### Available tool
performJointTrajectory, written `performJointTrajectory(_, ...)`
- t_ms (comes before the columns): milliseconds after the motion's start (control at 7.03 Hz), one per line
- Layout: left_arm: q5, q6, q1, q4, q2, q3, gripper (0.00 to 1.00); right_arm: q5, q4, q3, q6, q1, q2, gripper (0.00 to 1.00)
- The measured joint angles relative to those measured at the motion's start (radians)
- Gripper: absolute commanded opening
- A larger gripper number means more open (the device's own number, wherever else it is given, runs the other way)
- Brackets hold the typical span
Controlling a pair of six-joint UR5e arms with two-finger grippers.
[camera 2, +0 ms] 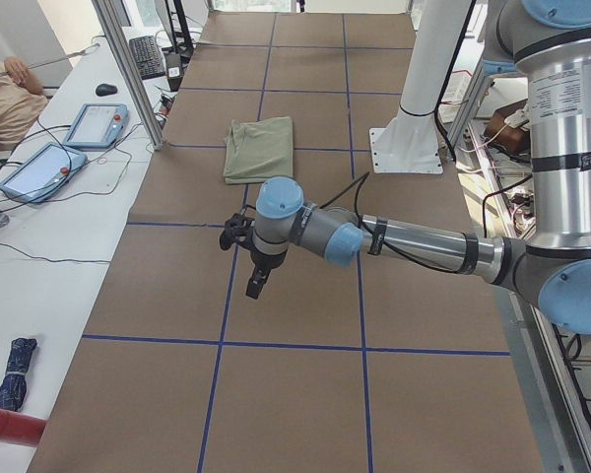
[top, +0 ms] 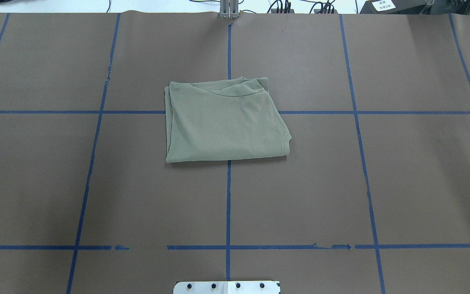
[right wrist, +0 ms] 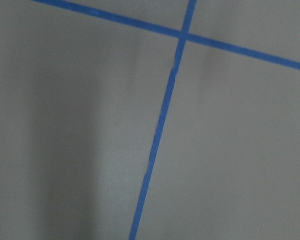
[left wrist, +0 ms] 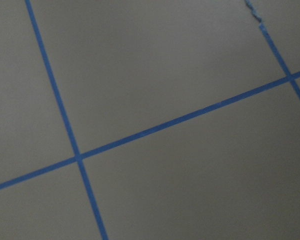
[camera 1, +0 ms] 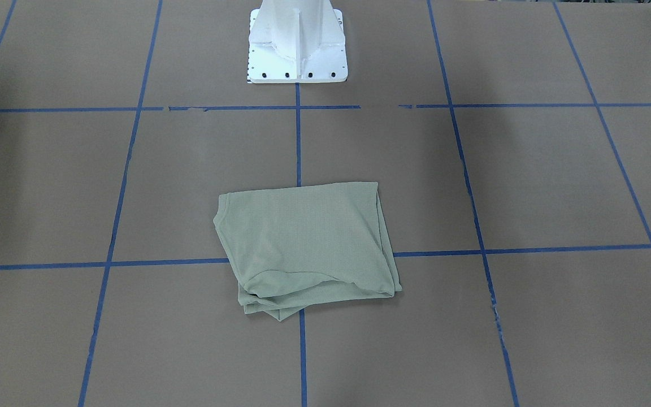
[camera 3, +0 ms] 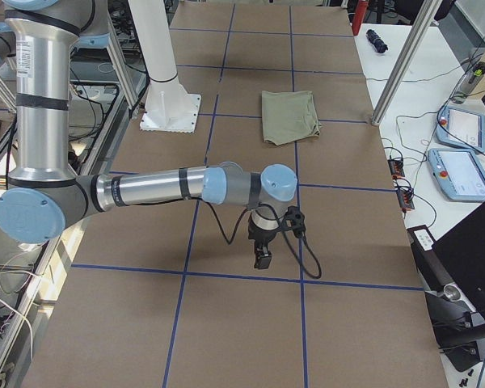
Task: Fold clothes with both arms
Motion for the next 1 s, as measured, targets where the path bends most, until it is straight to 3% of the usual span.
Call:
performJointTrajectory(285, -0.045, 0.114, -0.06, 0.032, 0.047, 0.03, 1.0, 0.018, 0.075, 0.004, -0.003, 0.05, -0.084, 1.0)
performJointTrajectory(569, -0.092, 0.188, -0.087, 0.116, 0.06, 0.037, 1.0, 0.021, 0.115, 0.006, 0.001, 0.058, -0.099, 1.0)
performJointTrajectory(996, -0.101, 0.22, -0.105, 0.146, 0.062, 0.053, 1.0, 0.022, 0.121, 0.006, 0.001, 0.059, -0.097, 1.0)
